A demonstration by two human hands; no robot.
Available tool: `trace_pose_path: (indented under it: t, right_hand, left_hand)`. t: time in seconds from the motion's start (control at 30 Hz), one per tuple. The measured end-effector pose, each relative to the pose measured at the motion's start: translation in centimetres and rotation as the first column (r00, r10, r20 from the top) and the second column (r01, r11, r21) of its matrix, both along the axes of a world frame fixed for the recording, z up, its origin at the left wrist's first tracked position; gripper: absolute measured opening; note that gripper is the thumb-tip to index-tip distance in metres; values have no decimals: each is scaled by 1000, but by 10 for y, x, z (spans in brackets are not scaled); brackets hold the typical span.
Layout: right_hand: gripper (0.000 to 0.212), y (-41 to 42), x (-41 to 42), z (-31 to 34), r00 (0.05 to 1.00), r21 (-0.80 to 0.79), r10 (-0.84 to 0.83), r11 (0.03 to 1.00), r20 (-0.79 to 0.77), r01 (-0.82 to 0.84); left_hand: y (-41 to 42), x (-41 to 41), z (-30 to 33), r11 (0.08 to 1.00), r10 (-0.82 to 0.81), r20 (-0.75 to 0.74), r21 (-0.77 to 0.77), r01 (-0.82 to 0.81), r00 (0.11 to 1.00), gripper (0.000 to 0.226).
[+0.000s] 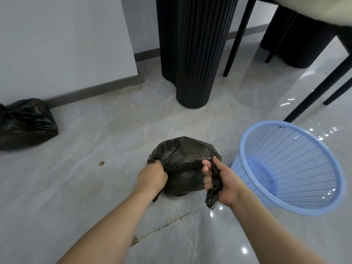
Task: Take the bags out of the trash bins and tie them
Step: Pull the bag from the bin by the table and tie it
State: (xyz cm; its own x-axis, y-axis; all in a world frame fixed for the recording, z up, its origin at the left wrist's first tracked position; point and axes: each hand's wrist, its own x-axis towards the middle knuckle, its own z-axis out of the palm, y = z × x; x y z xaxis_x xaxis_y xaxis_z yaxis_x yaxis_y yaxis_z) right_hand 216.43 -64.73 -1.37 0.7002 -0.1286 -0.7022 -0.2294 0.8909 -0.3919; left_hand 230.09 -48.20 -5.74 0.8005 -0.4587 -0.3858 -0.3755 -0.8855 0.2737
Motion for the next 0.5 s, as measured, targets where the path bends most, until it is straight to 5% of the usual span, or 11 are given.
trace_pose_path:
  t: [0.2, 0.33, 0.5]
  right_hand:
    - [40, -4, 19, 1, 943, 257, -303, 930, 136, 262]
    - [31, -20, 28, 15, 852, 289, -478, 864, 213, 413]
    - [17, -18, 38, 35, 819, 207, -497, 867, 288, 454]
  left_hand:
    - [5, -3, 9, 852, -458, 163, 359, 380, 874, 22]
    - [27, -14, 33, 722, -691, 323, 334, 606, 646, 23]
    - [49, -15, 60, 675, -733, 359, 283, 681, 577, 33]
